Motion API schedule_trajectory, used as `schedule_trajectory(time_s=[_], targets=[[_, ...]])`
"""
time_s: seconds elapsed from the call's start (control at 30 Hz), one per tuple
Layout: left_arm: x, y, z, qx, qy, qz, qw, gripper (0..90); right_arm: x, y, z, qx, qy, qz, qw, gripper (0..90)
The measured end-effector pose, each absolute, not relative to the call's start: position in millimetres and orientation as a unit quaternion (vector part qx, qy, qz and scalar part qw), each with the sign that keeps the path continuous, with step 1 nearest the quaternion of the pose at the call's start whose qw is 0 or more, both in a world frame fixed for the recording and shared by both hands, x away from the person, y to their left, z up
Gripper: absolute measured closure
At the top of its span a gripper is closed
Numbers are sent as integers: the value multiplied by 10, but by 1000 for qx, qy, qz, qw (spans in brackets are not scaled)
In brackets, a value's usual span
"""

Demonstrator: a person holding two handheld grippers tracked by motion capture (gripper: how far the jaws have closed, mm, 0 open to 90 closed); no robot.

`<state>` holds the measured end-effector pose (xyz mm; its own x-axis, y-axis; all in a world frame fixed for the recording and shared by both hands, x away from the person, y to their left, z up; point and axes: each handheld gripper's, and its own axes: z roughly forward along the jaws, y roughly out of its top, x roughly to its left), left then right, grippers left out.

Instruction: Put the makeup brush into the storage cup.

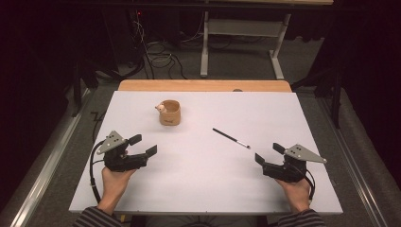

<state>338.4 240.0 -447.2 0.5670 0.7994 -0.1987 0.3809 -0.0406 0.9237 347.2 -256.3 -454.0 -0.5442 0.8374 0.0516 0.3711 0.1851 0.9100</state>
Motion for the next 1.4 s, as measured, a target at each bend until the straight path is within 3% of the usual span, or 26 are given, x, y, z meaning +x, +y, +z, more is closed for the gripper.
schedule_trajectory(time_s=[1.4], targets=[[3366,2370,-4469,700,420,178,550,211,3450,-2468,-4497,401,743,490,219,187]])
